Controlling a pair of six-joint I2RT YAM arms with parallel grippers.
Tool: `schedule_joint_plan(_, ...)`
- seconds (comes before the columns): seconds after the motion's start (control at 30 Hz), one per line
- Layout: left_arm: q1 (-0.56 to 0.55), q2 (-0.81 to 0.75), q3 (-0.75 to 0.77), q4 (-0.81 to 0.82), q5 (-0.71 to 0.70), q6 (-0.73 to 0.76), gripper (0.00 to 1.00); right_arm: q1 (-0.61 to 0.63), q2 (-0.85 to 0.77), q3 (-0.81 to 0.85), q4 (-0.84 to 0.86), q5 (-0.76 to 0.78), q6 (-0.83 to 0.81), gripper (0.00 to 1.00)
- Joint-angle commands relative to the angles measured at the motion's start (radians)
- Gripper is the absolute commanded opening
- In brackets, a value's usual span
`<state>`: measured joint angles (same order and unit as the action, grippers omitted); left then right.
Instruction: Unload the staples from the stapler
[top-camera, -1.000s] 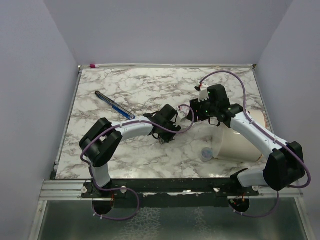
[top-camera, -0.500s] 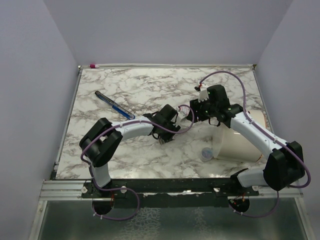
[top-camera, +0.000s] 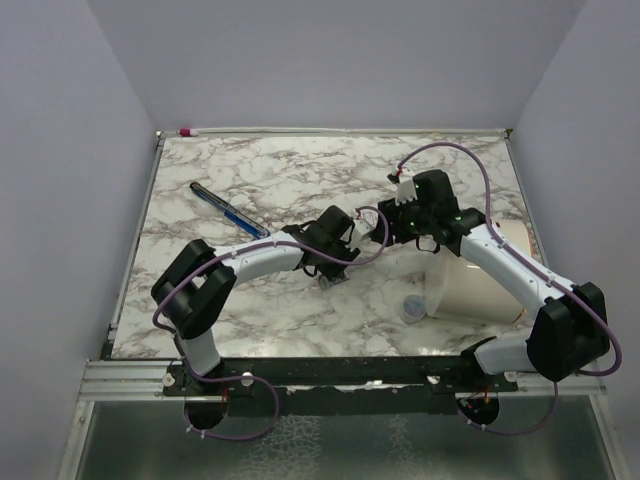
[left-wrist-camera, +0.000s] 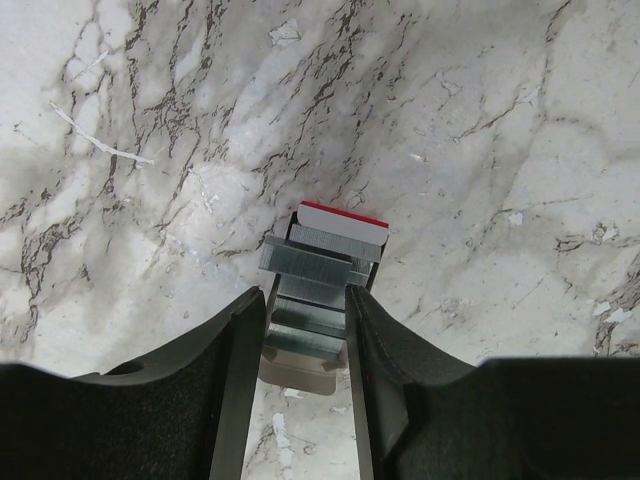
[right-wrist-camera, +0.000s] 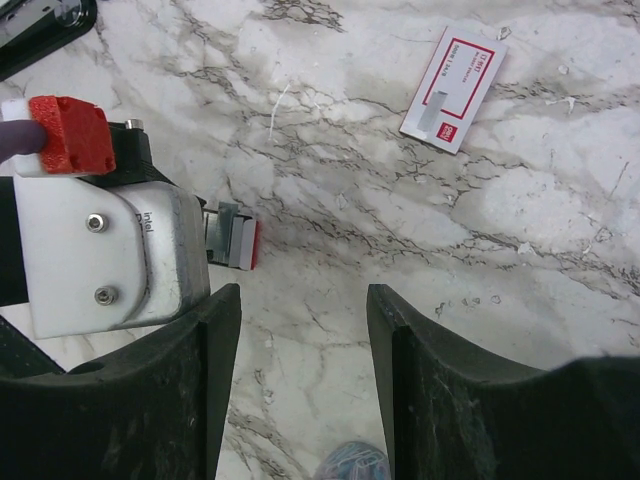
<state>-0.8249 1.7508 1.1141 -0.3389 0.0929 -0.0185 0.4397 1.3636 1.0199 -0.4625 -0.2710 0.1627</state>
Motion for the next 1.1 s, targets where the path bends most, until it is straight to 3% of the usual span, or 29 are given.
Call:
schedule_joint_plan(0.0,-0.007,-0.048,-0.025,0.003,-0.002,0.019,0.40,0.013,0.007,-0.001,0.021,-0.045,-0.002,0.54)
schedule_joint_plan(0.43,0.028,-0.146,-0.070,-0.015,0.022,-0.052,0.42,0.013,0.013,-0.004,0.021,-0.059,-0.015,0.54)
schedule_joint_plan(0.67,0.257,-0.281,-0.118,0.082,0.168,-0.200,0.52,0.017,0.085,0.022,-0.008,-0.135,0.002,0.53)
schedule_joint_plan(0.73,0.344,-0.331,-0.123,0.122,0.143,-0.249,0.57,0.049,0.141,0.053,-0.039,-0.142,0.021,0.51)
schedule_joint_plan(0.9,0.487,-0.429,-0.096,0.212,0.020,-0.337,0.65,0.231,0.305,0.202,-0.158,-0.003,0.094,0.47)
schedule_joint_plan(1.07,0.570,-0.490,-0.084,0.220,0.024,-0.310,0.69,0.350,0.475,0.431,-0.326,0.167,0.174,0.42)
